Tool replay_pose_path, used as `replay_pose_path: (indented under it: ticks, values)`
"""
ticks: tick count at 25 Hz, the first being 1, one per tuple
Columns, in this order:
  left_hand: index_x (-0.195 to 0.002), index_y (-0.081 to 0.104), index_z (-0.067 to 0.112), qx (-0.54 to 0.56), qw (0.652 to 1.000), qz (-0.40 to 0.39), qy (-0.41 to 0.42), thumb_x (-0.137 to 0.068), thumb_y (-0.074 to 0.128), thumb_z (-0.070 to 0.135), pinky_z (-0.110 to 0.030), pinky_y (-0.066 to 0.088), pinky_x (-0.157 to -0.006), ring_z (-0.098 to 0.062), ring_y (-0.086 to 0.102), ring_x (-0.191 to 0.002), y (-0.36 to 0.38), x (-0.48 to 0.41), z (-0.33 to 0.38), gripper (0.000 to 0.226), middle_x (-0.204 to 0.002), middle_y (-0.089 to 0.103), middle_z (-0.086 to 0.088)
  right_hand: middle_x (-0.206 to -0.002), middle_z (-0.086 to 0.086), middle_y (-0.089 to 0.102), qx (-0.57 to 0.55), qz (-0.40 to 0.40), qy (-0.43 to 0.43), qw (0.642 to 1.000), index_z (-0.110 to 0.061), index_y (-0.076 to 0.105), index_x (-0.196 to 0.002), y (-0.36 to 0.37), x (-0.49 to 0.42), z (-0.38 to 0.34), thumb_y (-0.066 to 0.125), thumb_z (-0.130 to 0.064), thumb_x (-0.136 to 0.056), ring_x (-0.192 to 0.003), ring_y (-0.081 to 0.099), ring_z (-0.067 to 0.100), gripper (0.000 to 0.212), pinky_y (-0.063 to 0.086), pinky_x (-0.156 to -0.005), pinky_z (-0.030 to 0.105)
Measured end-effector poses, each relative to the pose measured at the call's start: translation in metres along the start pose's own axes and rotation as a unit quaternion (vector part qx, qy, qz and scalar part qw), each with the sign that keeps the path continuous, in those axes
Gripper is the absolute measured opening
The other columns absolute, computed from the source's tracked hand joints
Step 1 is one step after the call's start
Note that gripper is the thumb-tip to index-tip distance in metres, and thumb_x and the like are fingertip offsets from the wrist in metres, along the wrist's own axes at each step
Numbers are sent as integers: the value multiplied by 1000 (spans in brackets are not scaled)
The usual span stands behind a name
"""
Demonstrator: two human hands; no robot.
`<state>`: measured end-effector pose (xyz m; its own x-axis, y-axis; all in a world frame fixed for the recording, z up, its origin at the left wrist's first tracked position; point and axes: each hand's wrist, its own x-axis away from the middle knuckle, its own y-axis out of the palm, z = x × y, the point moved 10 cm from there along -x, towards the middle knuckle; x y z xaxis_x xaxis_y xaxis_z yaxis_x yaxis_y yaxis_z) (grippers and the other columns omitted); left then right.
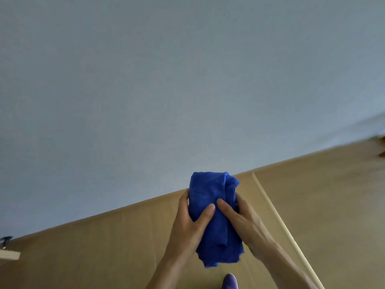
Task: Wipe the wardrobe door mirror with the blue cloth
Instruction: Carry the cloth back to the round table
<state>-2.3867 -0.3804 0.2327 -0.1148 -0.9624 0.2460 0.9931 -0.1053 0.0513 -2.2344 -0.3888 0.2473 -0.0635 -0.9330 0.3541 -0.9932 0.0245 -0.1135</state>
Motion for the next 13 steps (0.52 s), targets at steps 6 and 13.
replay_pose_path:
  ticks: [6, 13]
  values:
    - [-132, 50, 42, -54, 990, -128, 7, -84, 73, 47, -33, 58, -90, -5, 70, -107, 111, -17, 7, 53, -116, 72, 17, -99, 2, 77, -78, 111, 1, 991, -20, 65, -110, -105, 27, 21, 57, -30, -101, -94, 74, 16, 15, 56, -74, 27]
    - [-133, 48, 45, -103, 967, -230, 24, -84, 74, 52, -31, 59, -90, 0, 68, -107, 242, -25, 11, 56, -119, 67, 26, -102, 2, 77, -162, 185, -12, 969, -18, 65, -112, -220, 59, 43, 59, -30, -100, -94, 74, 16, 18, 57, -70, 22]
